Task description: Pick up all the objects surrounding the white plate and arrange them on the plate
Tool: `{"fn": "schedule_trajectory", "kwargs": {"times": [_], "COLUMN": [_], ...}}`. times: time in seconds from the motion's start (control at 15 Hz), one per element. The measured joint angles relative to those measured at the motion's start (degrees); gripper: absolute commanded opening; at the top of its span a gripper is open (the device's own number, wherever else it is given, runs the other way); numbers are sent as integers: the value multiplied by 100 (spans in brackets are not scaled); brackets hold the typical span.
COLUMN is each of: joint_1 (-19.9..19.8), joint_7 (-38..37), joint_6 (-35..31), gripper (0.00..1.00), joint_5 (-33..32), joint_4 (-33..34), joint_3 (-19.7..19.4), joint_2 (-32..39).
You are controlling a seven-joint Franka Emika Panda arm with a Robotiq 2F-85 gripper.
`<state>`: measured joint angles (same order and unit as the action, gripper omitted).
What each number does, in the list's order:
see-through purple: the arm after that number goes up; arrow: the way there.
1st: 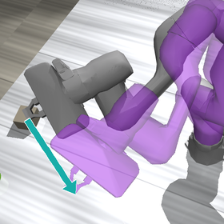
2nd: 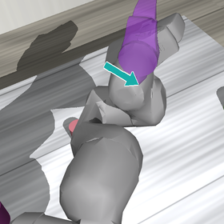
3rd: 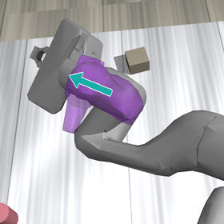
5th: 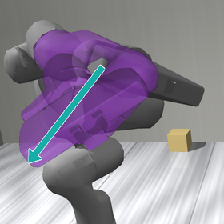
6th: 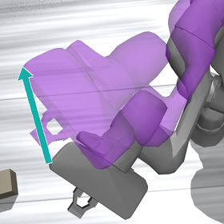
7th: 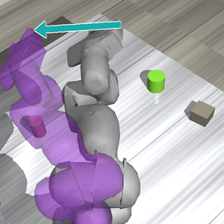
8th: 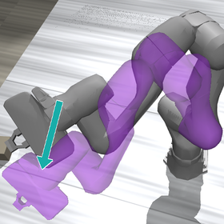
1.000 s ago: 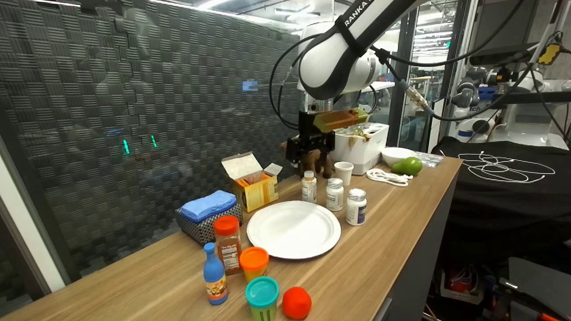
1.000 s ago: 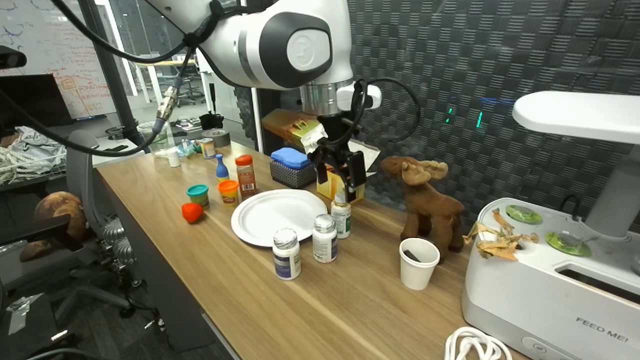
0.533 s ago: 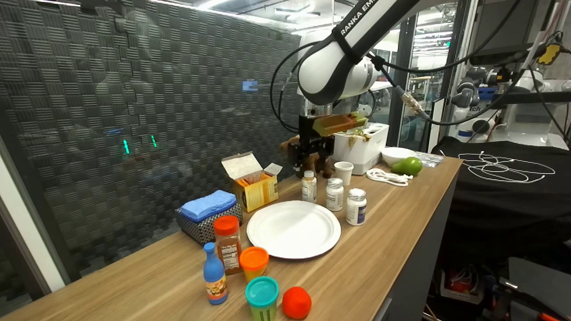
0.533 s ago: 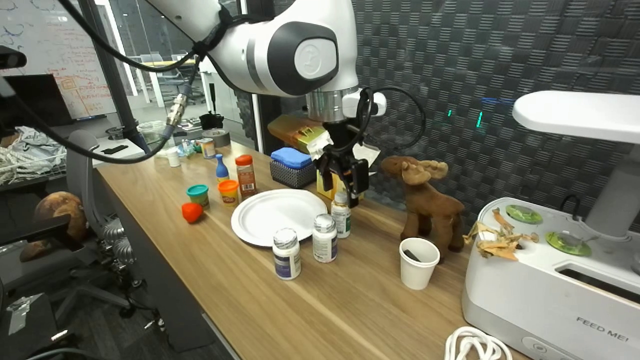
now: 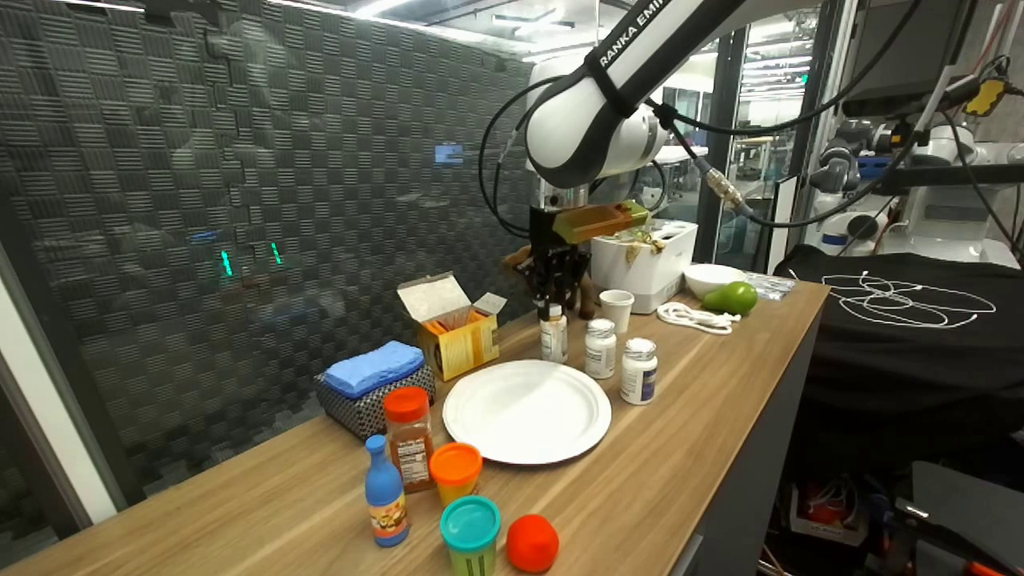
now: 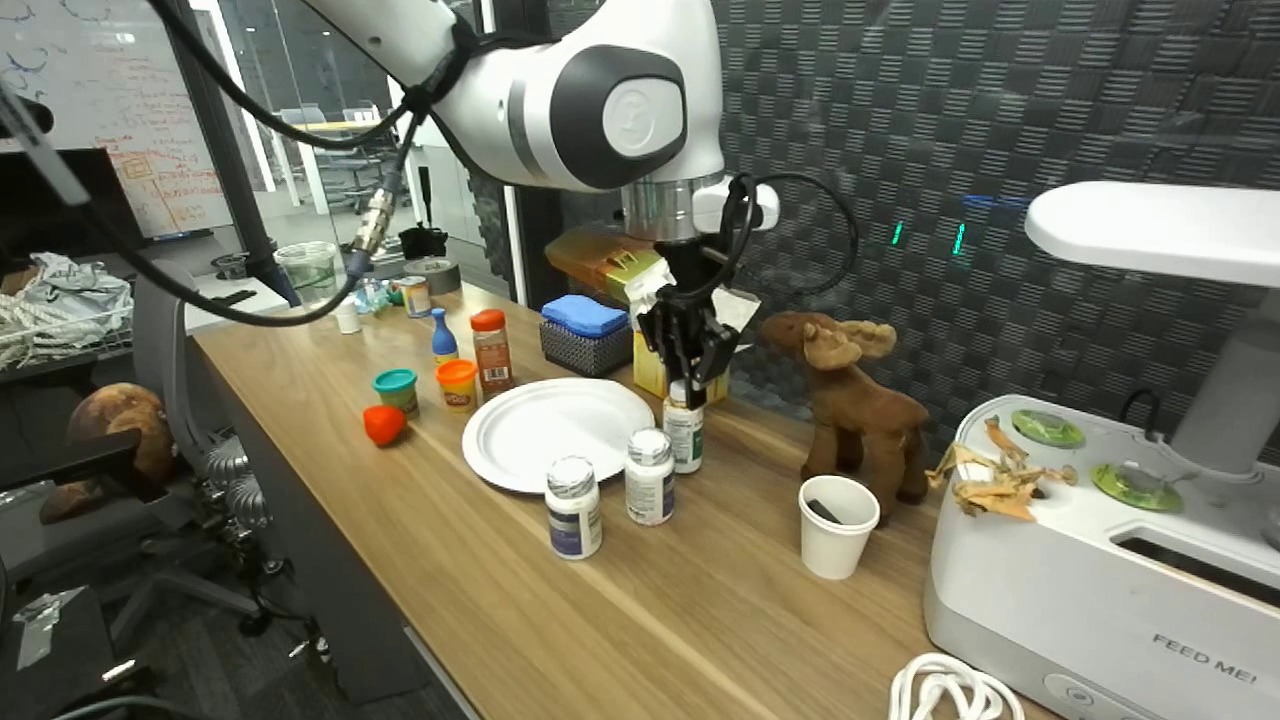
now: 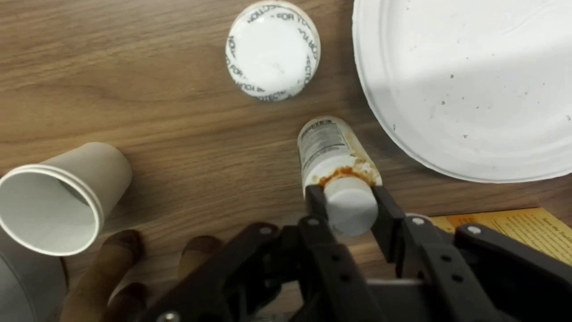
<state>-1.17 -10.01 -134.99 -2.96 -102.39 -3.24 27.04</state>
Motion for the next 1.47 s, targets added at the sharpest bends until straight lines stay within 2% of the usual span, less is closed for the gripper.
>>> {"fn": "schedule_trajectory", "kwargs": {"times": [0.53, 0.87, 1.2, 1.47], "joint_1": [144, 470, 718, 838], "joint_7": [-108, -152, -177, -199], "joint_6": [547, 975, 933, 484], "gripper": [8, 7, 7, 7], "joint_5": [-82, -37, -14, -104], "joint_4": [19, -58, -391, -634], "joint_3": [-36, 290, 571, 587], "joint_2": [-650, -1073, -1047, -895]}}
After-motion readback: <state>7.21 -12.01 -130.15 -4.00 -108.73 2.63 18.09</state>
